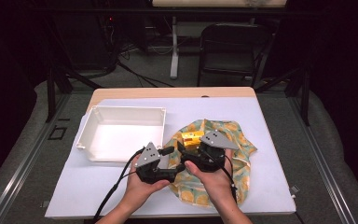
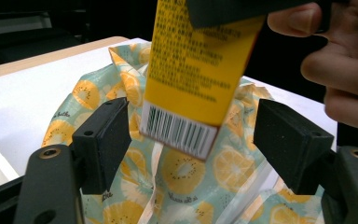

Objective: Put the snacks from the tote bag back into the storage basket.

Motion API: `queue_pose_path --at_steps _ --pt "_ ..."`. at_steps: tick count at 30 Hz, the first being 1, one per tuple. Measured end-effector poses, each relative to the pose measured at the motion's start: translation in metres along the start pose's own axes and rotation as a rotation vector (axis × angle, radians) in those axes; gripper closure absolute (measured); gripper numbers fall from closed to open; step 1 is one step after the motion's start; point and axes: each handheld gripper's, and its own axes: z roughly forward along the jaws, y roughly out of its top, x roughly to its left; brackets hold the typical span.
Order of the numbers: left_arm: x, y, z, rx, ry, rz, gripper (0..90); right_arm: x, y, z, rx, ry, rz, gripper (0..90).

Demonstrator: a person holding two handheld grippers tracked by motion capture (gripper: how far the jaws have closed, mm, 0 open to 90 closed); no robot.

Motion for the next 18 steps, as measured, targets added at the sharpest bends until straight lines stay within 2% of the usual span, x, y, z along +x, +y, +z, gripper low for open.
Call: queue_pose_path --at_steps 2,4,8,10,11,18 --pt "0.000 0.000 0.000 0.004 0.006 0.000 28.2 0.004 -0.001 0.001 0.004 0.010 -0.002 21.2" --pt "-0.001 0.000 0.001 0.007 0.031 -0.001 31.7 0.009 -0.002 0.001 0.011 0.024 -0.007 21.2" --pt "0.000 -0.001 0.001 0.008 0.008 0.000 33.1 0.014 -0.002 0.001 0.014 0.039 -0.013 21.2" --pt "-0.002 -0.001 0.002 0.000 0.020 0.000 33.5 0.016 -0.002 0.001 0.014 0.045 -0.008 21.2" --pt "0.000 -0.001 0.001 0.001 -0.005 0.001 33.5 0.017 -0.003 0.001 0.013 0.050 -0.008 21.2" --pt "0.001 -0.002 0.001 -0.004 -0.034 -0.005 33.1 0.023 -0.003 0.000 0.022 0.079 -0.005 21.2"
